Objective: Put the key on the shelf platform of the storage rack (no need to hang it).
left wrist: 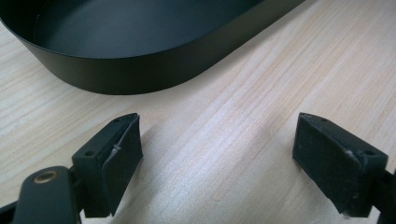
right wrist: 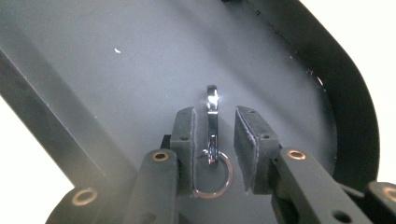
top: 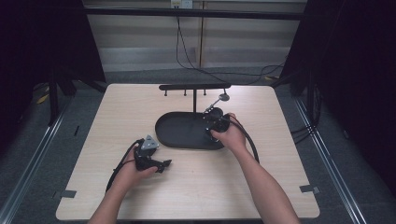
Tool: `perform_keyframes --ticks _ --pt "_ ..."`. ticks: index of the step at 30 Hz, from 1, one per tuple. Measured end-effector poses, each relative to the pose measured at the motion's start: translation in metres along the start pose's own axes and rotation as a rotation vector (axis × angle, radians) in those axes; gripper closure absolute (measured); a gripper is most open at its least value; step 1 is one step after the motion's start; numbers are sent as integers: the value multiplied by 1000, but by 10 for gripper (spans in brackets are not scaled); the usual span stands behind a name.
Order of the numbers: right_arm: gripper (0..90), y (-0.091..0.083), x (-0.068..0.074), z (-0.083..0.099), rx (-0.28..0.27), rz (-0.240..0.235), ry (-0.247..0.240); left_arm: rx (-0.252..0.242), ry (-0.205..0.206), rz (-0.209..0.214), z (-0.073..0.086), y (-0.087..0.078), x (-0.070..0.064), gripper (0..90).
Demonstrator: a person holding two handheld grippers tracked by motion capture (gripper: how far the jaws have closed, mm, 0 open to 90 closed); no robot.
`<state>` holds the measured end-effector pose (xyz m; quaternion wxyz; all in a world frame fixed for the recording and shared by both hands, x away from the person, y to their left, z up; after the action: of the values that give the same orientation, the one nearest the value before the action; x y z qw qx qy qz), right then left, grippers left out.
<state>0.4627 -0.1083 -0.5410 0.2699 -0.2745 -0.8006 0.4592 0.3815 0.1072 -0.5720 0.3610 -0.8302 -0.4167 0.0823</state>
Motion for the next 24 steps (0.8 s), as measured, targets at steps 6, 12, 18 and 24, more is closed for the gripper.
perform_keyframes --ticks 6,12,18,24 --pt "632 -5 -1 1 -23 9 9 0 1 0 0 0 0 155" --pt "556 -12 1 6 -28 4 14 0 0 0 0 0 0 155" --pt "463 -19 0 9 -34 6 27 0 0 0 0 0 0 155" --pt "393 -25 4 14 -51 -16 26 0 0 0 0 0 0 155"
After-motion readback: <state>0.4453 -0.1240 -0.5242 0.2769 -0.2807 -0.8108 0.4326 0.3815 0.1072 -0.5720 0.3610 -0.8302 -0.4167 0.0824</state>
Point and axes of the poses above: each handheld gripper's, and its own axes: y roughly forward along the jaws, z roughly out of its underside, x roughly to its left, the point moved 9 cm from there along y, roughly forward along the jaws, and after that the axes turned 15 degrees about -z, right-handed, at the moved point
